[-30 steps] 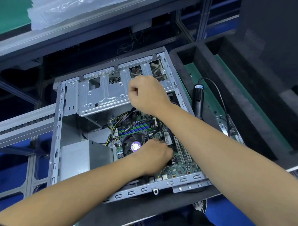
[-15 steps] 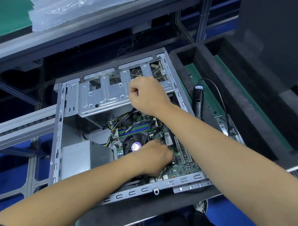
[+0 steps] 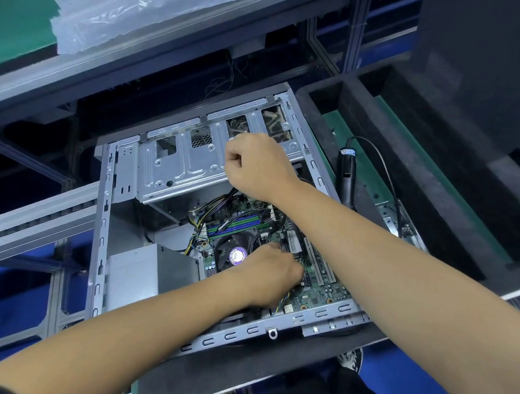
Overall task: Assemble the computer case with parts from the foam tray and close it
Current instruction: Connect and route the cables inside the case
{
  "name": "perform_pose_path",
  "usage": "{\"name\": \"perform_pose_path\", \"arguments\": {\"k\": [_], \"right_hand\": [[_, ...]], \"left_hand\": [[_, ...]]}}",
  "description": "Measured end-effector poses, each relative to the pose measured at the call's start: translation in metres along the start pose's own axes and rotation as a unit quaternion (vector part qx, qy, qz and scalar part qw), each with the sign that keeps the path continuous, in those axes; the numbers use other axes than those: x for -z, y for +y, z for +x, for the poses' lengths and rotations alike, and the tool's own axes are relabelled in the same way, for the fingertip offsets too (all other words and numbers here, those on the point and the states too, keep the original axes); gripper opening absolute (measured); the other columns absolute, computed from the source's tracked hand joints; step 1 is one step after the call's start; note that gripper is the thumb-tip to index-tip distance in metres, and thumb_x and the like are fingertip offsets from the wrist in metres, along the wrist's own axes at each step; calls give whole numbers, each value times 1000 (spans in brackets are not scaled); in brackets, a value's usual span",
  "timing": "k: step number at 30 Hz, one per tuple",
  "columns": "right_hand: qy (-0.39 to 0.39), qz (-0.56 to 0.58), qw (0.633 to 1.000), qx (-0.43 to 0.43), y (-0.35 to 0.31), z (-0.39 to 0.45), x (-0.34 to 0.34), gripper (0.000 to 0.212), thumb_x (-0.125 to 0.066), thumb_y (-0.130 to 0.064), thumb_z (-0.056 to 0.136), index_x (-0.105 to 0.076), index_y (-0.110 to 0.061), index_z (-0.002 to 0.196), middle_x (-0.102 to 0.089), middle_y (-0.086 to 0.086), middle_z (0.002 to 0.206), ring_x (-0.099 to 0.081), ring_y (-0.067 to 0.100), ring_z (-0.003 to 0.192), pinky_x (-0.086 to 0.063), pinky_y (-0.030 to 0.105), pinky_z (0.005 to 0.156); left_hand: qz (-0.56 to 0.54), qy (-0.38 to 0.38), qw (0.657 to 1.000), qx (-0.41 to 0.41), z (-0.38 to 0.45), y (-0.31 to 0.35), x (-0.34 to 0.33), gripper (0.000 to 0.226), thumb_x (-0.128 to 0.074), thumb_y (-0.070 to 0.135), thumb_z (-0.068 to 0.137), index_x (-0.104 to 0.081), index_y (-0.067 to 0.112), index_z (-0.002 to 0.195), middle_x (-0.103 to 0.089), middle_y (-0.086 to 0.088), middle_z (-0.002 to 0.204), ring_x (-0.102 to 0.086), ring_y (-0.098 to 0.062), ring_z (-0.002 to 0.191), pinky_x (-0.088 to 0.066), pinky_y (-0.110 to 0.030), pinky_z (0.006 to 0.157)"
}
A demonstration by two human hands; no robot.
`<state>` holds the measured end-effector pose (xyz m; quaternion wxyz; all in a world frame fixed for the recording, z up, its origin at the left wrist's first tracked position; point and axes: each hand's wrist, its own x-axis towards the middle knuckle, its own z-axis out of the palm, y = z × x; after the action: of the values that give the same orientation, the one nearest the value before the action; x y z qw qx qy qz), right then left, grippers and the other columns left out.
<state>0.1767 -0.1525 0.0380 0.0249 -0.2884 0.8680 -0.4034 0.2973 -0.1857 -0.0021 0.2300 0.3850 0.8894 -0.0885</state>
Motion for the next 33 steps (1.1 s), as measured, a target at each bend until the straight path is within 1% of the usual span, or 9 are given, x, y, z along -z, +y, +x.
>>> {"name": "perform_pose_path", "arguments": {"k": [8, 11, 15, 18, 22, 25, 27, 30, 33], "right_hand": [[3, -4, 1000, 6, 0, 0, 0, 14, -48, -4, 78, -55, -2, 66, -61, 14, 73, -54, 28, 68, -45, 33, 57], [3, -1, 1000, 5, -1, -1, 1, 15, -48, -4, 77, -51, -6, 63, -61, 14, 72, -48, 24, 64, -41, 31, 56], [4, 3, 1000, 5, -2, -2, 1, 14, -48, -3, 77, -57, -1, 67, -61, 13, 73, -56, 29, 69, -46, 34, 59], [7, -3, 1000, 7, -2, -2, 2, 14, -48, -4, 78, -58, -1, 68, -61, 12, 73, -57, 29, 71, -47, 34, 60], [14, -5, 1000, 8, -2, -4, 2, 15, -48, -3, 79, -60, 1, 70, -60, 12, 73, -56, 29, 71, -47, 35, 61], [12, -4, 1000, 6, -1, -4, 2, 15, -48, -3, 79, -59, -1, 69, -60, 10, 73, -56, 29, 71, -47, 34, 60], [9, 0, 1000, 5, -2, -3, 2, 15, -48, -3, 79, -57, -3, 67, -58, 9, 71, -54, 27, 69, -45, 33, 59], [11, -2, 1000, 3, -2, -2, 2, 14, -48, -3, 78, -56, -1, 67, -58, 12, 72, -55, 30, 69, -44, 34, 58], [12, -4, 1000, 5, -3, -2, 2, 14, -49, -2, 78, -59, 2, 69, -61, 15, 75, -58, 32, 72, -46, 35, 59]], "left_hand": [[-9, 7, 1000, 23, 1, 2, -1, 26, -55, -3, 68, -39, 17, 63, -53, -8, 63, -41, -25, 58, -35, -31, 74], [-19, 12, 999, 25, 2, 2, -2, 34, -53, -4, 66, -28, 17, 57, -45, -5, 57, -39, -24, 56, -37, -32, 76], [-37, 14, 998, 41, 2, 2, -1, 31, -53, -4, 70, -33, 18, 61, -59, -10, 68, -39, -25, 58, -39, -33, 77], [-40, 12, 998, 51, 2, 2, 0, 31, -53, -4, 70, -33, 17, 59, -52, -8, 60, -39, -25, 57, -41, -33, 79], [-34, -2, 998, 55, 0, 2, 3, 23, -53, -4, 68, -45, 17, 64, -45, -4, 56, -43, -26, 57, -41, -32, 80], [-38, -8, 998, 57, -2, 2, 4, 21, -55, 0, 71, -45, 18, 68, -57, -9, 67, -55, -29, 68, -34, -30, 77], [-63, -4, 996, 59, -5, -1, 5, 18, -58, 4, 76, -46, 17, 71, -56, -9, 69, -53, -30, 70, -39, -31, 83], [-124, 10, 991, 39, -9, -6, 9, 1, -62, 18, 81, -63, 19, 81, -66, -3, 80, -59, -25, 78, -42, -30, 85], [-211, 25, 977, 34, -12, -8, 13, 14, -63, 19, 81, -71, 23, 92, -71, 3, 86, -63, -19, 82, -44, -26, 80]]}}
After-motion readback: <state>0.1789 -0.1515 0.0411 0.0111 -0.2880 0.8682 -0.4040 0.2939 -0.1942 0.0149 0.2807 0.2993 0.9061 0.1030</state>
